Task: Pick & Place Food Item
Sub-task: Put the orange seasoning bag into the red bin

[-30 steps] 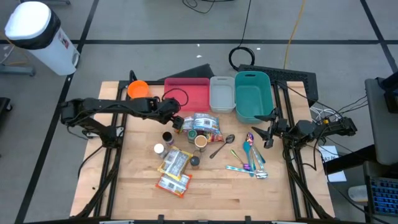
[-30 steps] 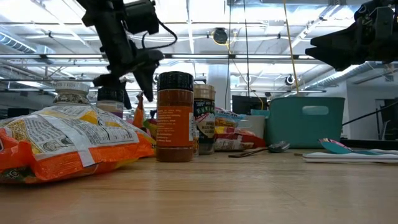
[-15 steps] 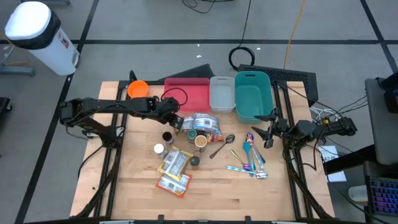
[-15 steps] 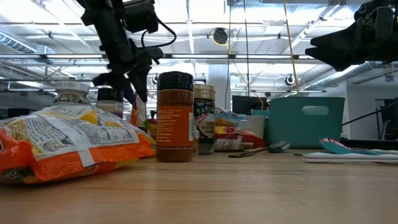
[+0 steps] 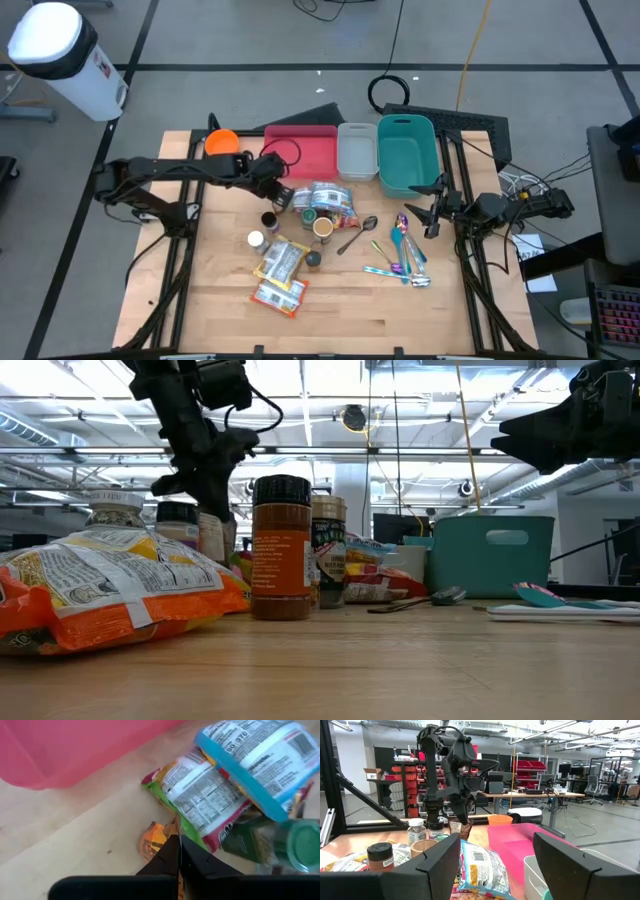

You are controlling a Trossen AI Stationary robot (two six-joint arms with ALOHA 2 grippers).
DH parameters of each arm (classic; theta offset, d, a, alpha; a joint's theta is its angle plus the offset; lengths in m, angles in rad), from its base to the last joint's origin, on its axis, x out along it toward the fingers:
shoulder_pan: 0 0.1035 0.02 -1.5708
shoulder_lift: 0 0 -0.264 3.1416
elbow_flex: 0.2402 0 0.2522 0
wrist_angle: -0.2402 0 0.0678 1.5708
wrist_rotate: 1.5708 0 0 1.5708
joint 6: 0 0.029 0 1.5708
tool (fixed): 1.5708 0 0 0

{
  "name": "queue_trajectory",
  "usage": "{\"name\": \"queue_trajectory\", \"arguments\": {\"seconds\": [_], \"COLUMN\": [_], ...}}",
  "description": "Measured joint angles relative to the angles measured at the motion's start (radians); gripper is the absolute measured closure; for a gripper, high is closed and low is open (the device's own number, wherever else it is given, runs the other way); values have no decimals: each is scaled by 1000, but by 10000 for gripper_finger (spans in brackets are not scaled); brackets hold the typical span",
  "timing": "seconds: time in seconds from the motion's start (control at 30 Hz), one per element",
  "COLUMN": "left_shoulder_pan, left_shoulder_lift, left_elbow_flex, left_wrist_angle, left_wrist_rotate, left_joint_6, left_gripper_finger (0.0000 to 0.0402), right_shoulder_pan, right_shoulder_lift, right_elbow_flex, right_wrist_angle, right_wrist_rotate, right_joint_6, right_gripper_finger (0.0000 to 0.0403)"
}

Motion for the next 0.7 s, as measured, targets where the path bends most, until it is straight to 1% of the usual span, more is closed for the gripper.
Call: {"name": "queue_trajectory", "arguments": {"seconds": [0.17,0.33,0.47,0.57,0.7], "left_shoulder_pan": [12,37,94,169,296], "left_shoulder_lift": [-43,-57,-59,-59,-33], "left_elbow_flex": [78,229,324,343,343], "left_wrist_angle": [-43,-133,-169,-164,-164], "left_wrist_rotate": [-7,-105,-178,-174,-111], "left_joint_6": [50,167,241,276,308], "left_gripper_finger": [398,398,399,399,400], "right_shoulder_pan": [0,0,0,0,0], "right_shoulder_lift": [0,0,0,0,0], "right_elbow_flex": [0,0,0,0,0], "right_wrist_angle": [-1,0,0,0,0], "right_wrist_rotate": [0,0,0,0,0], "right_joint_6": [0,0,0,0,0], "right_gripper_finger": [161,161,161,161,161]}}
